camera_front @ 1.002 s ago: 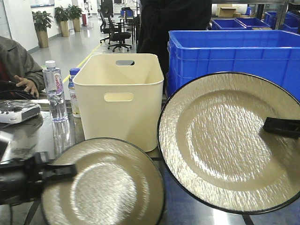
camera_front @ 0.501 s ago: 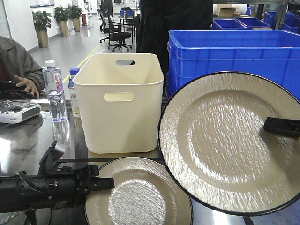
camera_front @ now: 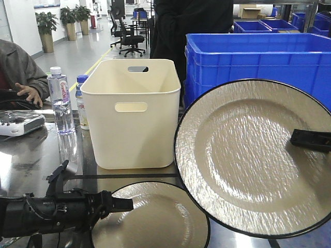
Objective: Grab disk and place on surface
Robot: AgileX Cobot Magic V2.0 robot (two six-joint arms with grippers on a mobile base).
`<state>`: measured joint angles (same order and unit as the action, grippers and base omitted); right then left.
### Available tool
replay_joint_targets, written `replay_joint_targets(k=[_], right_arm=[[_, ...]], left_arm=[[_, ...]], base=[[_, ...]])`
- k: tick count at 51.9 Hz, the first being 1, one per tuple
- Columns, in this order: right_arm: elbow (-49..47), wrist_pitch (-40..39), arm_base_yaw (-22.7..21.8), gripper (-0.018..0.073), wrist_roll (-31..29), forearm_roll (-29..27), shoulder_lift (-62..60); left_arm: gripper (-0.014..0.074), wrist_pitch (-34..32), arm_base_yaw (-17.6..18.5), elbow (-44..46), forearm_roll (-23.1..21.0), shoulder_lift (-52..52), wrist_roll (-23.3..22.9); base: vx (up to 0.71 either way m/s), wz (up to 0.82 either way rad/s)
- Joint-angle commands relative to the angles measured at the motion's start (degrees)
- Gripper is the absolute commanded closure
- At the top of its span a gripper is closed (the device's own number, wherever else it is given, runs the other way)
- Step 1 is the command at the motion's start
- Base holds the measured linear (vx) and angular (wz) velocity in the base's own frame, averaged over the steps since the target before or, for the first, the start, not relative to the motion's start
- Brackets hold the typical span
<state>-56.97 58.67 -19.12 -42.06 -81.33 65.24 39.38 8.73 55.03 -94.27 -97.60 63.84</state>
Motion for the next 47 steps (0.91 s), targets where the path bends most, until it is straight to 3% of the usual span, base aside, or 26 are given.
replay_joint_targets(k=[1,13,24,31,40,47], right_arm=[[-1.9,0.2,0.0,0.0568,0.2,-8.0,-0.8],[-1.9,-0.1,0.0,0.0568,0.2,-8.0,-0.8],[-1.9,-2.1,0.8,0.0568,0.2,-7.7,-0.1],[-1.9,-5.4,7.3,0.0568,-0.2,-7.4,3.7],[-1.9,-8.5,16.0,0.0568,-0.9,-8.1,11.3],[-1.9,-10.0,21.5,0.0568,-3.3,-13.3,16.7]], left_arm=[[0.0003,-2.1,0.3,2.0,-3.2,2.7,2.9],[0.0033,-10.9,-0.2,2.0,-1.5,5.0,3.8],[0.0087,-8.8,-4.5,2.0,1.5,12.2,4.0],[0.024,-6.9,-7.5,2.0,6.3,19.9,2.8],[0.061,-6.7,-9.0,2.0,16.7,31.5,-1.8],[0.0606,-6.1,-9.0,2.0,25.0,37.3,-9.3]], base=[[0.0,0.0],[0.0,0.0],[0.0,0.0],[0.0,0.0],[0.0,0.0],[0.0,0.0]])
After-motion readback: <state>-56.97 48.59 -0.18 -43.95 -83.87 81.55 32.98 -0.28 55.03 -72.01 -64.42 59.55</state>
